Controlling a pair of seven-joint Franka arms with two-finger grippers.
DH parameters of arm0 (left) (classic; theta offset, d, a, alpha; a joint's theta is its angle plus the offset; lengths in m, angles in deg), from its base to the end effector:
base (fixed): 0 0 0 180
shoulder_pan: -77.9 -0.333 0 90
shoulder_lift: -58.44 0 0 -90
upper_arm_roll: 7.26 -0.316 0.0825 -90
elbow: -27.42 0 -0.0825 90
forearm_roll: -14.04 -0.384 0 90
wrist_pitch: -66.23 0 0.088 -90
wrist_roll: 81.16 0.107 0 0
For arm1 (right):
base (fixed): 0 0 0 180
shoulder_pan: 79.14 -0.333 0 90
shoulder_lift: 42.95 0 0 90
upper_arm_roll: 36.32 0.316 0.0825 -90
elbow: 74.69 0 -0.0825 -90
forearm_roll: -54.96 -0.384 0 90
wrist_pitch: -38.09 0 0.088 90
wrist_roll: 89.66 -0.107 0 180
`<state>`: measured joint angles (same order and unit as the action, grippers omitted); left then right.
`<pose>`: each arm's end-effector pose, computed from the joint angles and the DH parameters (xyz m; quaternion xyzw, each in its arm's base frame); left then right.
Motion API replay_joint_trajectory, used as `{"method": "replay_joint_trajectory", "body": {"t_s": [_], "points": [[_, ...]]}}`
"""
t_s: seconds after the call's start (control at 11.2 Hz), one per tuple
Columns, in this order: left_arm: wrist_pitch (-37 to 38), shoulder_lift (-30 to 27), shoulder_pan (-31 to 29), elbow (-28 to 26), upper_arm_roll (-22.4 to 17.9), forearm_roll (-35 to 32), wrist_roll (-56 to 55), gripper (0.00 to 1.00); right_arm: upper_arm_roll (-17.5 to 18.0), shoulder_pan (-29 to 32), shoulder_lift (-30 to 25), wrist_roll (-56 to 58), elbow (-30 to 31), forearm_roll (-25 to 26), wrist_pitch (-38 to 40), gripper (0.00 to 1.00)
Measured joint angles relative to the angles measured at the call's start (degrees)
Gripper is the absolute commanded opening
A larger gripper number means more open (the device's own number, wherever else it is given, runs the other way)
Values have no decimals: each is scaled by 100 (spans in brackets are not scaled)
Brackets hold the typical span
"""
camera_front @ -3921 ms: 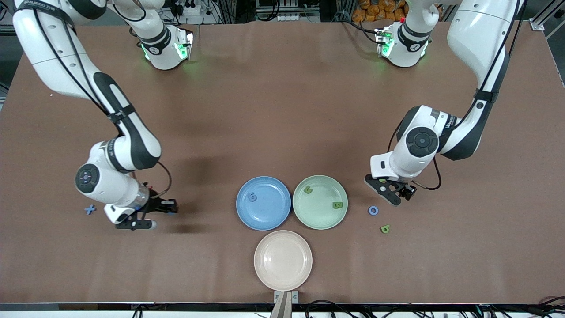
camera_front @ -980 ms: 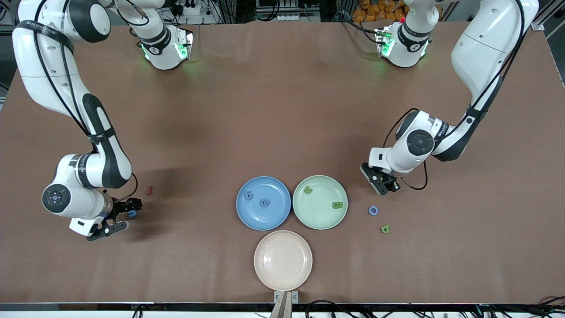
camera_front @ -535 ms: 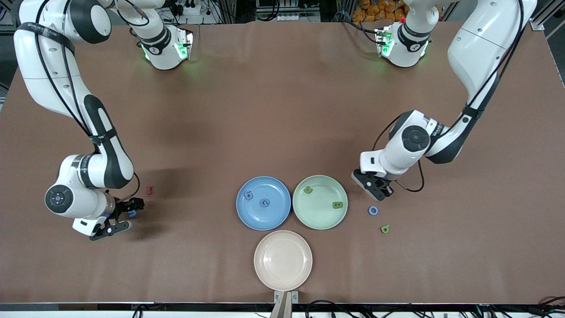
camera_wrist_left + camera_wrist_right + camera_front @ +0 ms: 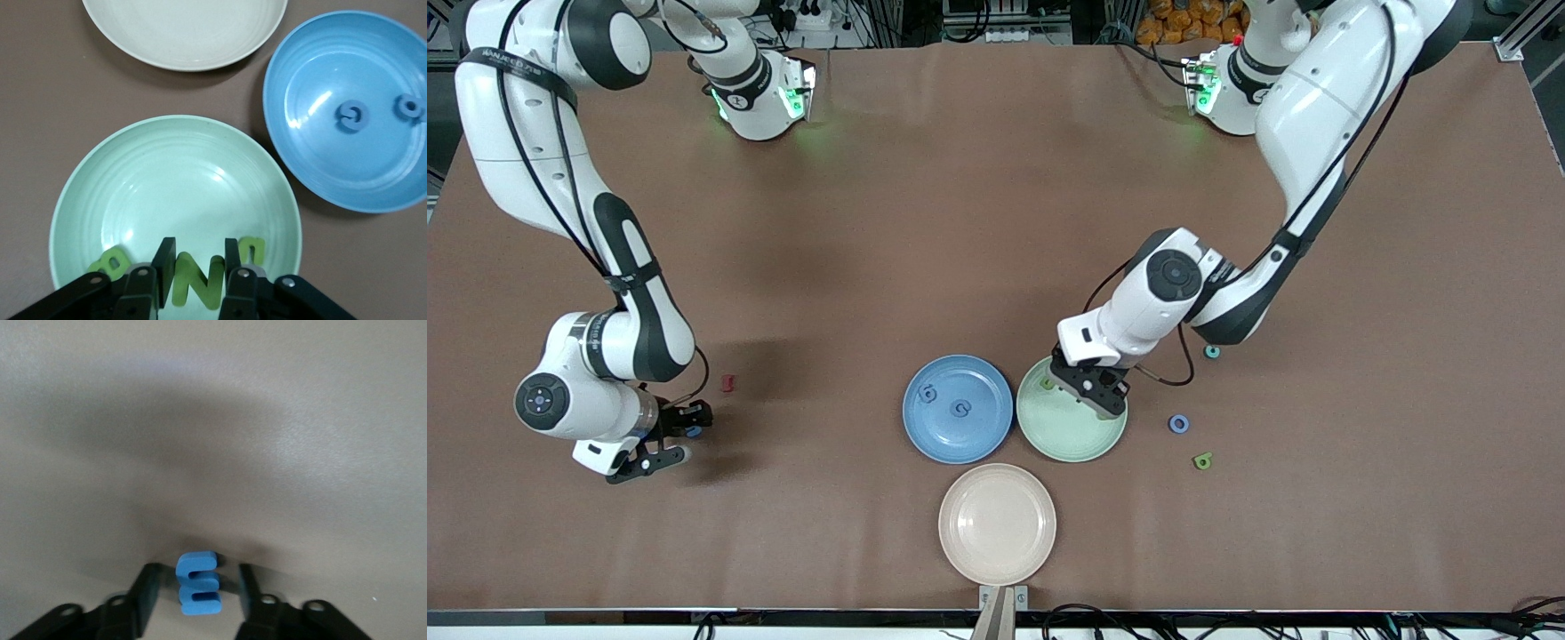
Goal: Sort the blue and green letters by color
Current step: 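Drop the green N in the green plate while the right gripper grasps blue E, then drop the blue E in the blue plate while the left gripper grasps green p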
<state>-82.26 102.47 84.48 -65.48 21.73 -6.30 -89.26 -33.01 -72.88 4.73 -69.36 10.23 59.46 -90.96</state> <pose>0.6124 -0.3732 0.2459 0.9453 -0.2825 0.1277 0.1018 0.7077 -0.0452 0.1740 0.9854 0.1674 -0.0311 0.0019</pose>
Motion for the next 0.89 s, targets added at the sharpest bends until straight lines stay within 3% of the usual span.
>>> {"method": "replay_joint_trajectory", "body": {"t_s": [0.36, 0.62, 0.89], "points": [[-89, 383, 240, 531, -457, 0, 4, 100, 6, 22, -2, 145, -39, -1, 6, 0], [-86, 352, -350, 657, -510, -1, 844, 100, 293, 3, 3, 116, -53, -32, -4, 0], [-75, 405, -1021, 629, -520, 0, 2623, 100, 809, -128, 1, -641, -229, -59, -7, 0]]}}
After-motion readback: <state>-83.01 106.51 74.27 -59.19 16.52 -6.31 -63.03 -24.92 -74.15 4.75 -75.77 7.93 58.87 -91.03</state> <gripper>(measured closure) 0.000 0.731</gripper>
